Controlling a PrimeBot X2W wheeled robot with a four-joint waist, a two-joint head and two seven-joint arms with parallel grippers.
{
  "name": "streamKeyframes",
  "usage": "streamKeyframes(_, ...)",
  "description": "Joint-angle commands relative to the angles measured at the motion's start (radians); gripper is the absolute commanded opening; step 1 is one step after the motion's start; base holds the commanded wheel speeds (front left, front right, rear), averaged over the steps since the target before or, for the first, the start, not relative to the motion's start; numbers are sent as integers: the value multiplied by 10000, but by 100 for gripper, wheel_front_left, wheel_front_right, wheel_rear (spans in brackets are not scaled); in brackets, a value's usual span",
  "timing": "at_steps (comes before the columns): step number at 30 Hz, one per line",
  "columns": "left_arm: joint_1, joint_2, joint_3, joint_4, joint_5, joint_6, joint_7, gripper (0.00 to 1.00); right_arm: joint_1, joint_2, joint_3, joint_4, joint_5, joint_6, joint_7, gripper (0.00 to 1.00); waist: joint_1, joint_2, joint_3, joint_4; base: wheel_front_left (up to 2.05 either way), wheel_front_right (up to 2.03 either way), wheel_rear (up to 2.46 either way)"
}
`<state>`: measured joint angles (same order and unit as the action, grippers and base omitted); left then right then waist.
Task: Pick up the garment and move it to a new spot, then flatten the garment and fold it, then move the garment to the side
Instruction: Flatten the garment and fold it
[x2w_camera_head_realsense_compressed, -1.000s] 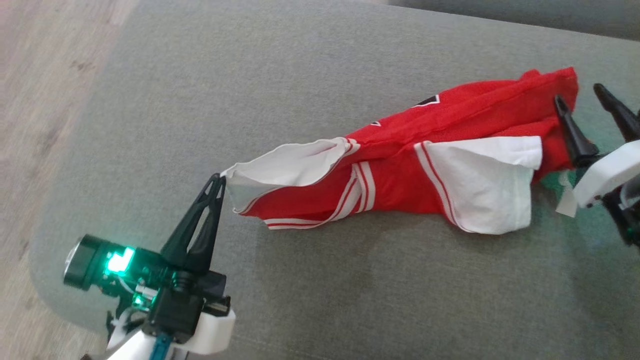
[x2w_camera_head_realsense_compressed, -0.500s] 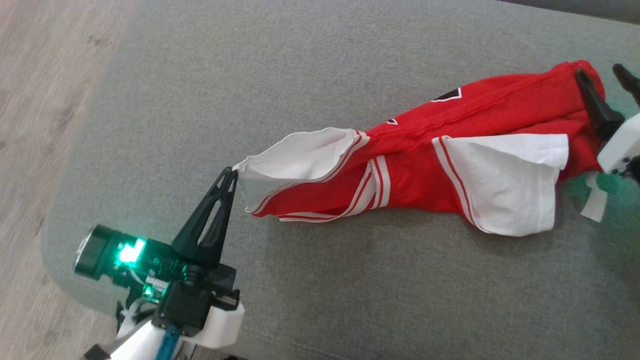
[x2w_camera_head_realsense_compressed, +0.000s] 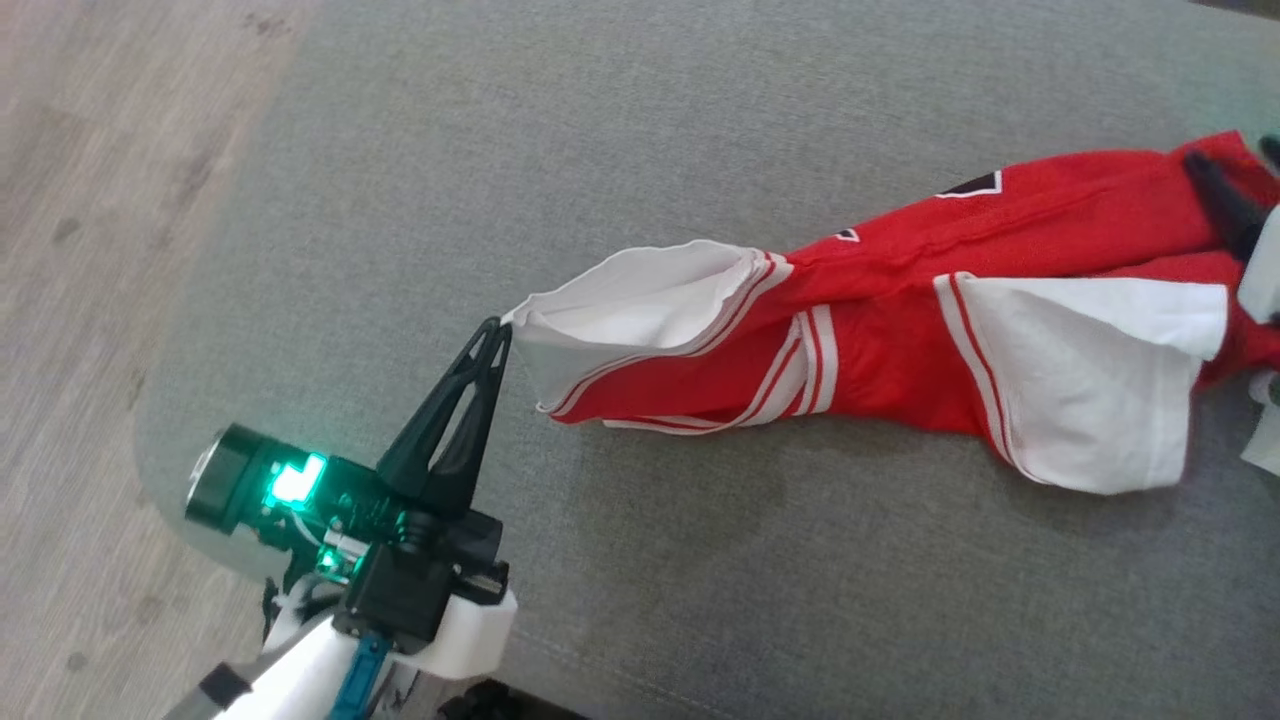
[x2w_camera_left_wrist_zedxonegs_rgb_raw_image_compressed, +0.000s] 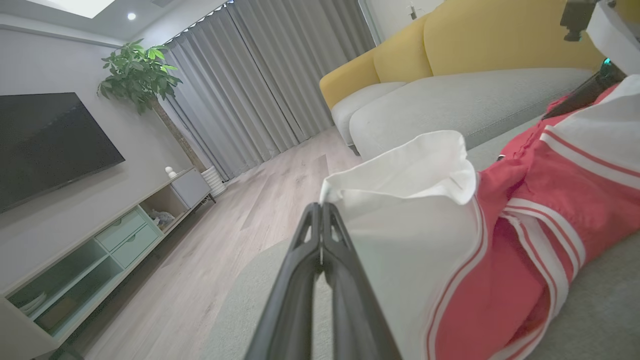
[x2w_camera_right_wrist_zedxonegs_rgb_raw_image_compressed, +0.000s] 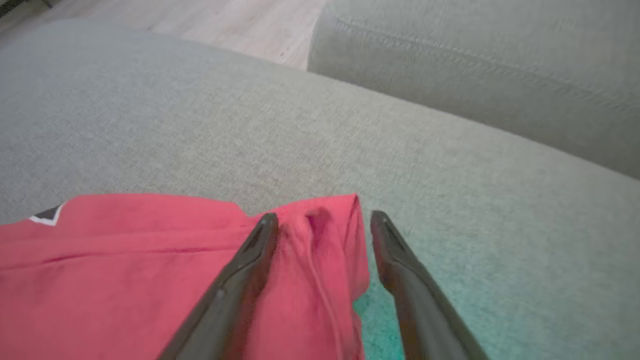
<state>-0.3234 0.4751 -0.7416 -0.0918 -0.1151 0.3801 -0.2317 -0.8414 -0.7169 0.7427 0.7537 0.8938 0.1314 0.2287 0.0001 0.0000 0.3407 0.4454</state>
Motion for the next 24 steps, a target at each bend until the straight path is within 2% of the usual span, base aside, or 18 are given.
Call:
streamKeyframes(1, -387, 231, 403, -194, -102, 18, -102, 0, -15, -250, 76, -178, 116, -7, 49, 0, -1, 0, -17, 25, 0, 0, 0)
streamKeyframes(6, -314, 338, 472, -21, -148, 79, -131, 0, 51, -263, 315, -578, 905, -7, 94, 0, -1, 0, -340, -189, 0, 0, 0)
streamKeyframes(13, -586, 927, 805, -115, -100, 9, -117, 0, -161, -302, 543, -1105, 1469, -7, -1424, 0, -1, 0, -1032, -1091, 0, 0, 0)
streamKeyframes(20, -2299, 1765, 1553, -286, -261, -813, 87, 0, -1119, -482, 342, -1275, 1640, -7, -3196, 0, -1, 0, -1615, -2316, 0, 0, 0)
streamKeyframes(24, -3501, 2056, 2138, -393, -715, -1358, 232, 0, -1618, -628, 290, -1698, 1794, -7, -3743, 0, -1, 0, -1897, -3042, 0, 0, 0)
